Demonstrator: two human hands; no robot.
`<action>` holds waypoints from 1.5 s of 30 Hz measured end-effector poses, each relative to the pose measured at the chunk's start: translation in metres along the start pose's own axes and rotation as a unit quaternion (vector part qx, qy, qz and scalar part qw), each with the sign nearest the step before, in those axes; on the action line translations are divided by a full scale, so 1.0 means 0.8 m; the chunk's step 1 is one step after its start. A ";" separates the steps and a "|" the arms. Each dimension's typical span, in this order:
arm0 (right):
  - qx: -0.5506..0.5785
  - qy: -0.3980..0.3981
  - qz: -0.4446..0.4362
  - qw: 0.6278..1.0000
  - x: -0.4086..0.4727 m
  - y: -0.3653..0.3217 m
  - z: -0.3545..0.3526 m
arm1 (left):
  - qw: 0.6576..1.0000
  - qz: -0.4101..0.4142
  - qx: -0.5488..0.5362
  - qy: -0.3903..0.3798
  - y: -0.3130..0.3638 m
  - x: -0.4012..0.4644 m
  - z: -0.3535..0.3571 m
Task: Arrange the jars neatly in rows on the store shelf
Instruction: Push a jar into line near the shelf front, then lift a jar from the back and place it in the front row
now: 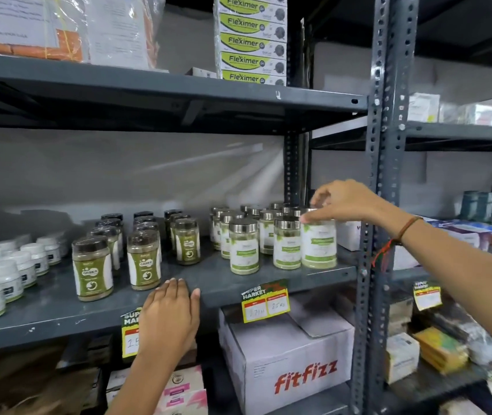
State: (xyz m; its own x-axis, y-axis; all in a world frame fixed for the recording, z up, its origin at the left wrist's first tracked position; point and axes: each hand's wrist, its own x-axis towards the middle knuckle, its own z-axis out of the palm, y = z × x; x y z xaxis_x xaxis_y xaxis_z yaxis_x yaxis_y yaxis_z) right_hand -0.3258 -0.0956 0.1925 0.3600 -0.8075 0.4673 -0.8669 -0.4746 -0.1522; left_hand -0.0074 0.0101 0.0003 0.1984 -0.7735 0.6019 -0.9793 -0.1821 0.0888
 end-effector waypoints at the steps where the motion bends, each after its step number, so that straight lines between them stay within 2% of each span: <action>1: -0.029 -0.001 0.012 1.000 0.002 0.015 0.001 | 1.000 -0.002 0.002 -0.003 0.001 0.000 -0.001; 4: -0.098 0.002 0.054 0.994 0.013 0.049 0.009 | 1.000 -0.005 0.004 -0.012 0.001 0.000 -0.001; 9: -0.123 0.013 0.108 0.986 0.028 0.076 0.033 | 1.000 -0.009 0.010 -0.024 0.001 -0.001 0.001; 14: -0.154 0.018 0.113 0.981 0.037 0.086 0.051 | 0.999 -0.013 0.014 -0.025 0.001 -0.001 0.001; 25: -0.213 -0.028 0.129 0.968 0.043 0.082 0.055 | 0.999 -0.014 0.017 -0.024 0.000 -0.002 -0.001; 28: -0.267 -0.026 0.122 0.956 0.046 0.073 0.051 | 0.999 -0.018 0.016 -0.023 0.000 -0.002 -0.002; 30: -0.309 0.024 0.090 0.947 0.051 0.061 0.046 | 0.999 -0.019 0.014 -0.023 0.000 -0.002 -0.002; 32: -0.309 0.070 0.045 0.947 0.060 0.049 0.045 | 0.999 -0.018 0.014 -0.024 0.000 -0.002 -0.003; 33: -0.288 0.065 0.034 0.955 0.064 0.045 0.047 | 0.999 -0.018 0.014 -0.025 -0.001 -0.001 -0.003; 34: -0.258 0.038 0.031 0.965 0.070 0.042 0.049 | 0.999 -0.016 0.014 -0.026 -0.001 -0.001 -0.003; 36: -0.196 -0.065 0.044 0.977 0.082 0.040 0.054 | 1.000 -0.012 0.014 -0.024 -0.002 -0.001 -0.002; 39: -0.128 -0.197 0.070 0.970 0.092 0.042 0.064 | 1.000 -0.011 0.013 -0.025 -0.003 -0.001 -0.001; 41: -0.092 -0.228 0.078 0.966 0.095 0.047 0.069 | 1.000 -0.011 0.014 -0.025 -0.003 -0.001 -0.001; 45: -0.043 -0.210 0.089 0.973 0.101 0.053 0.073 | 0.999 -0.010 0.019 -0.027 -0.003 0.000 -0.003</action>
State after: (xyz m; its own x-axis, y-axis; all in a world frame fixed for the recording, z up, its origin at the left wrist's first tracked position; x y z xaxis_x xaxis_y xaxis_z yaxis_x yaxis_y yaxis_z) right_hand -0.3134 -0.2013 0.1727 0.2959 -0.9544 0.0395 -0.9472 -0.2985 -0.1168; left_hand -0.0056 0.0119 0.0015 0.2213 -0.8006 0.5568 -0.9730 -0.2200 0.0703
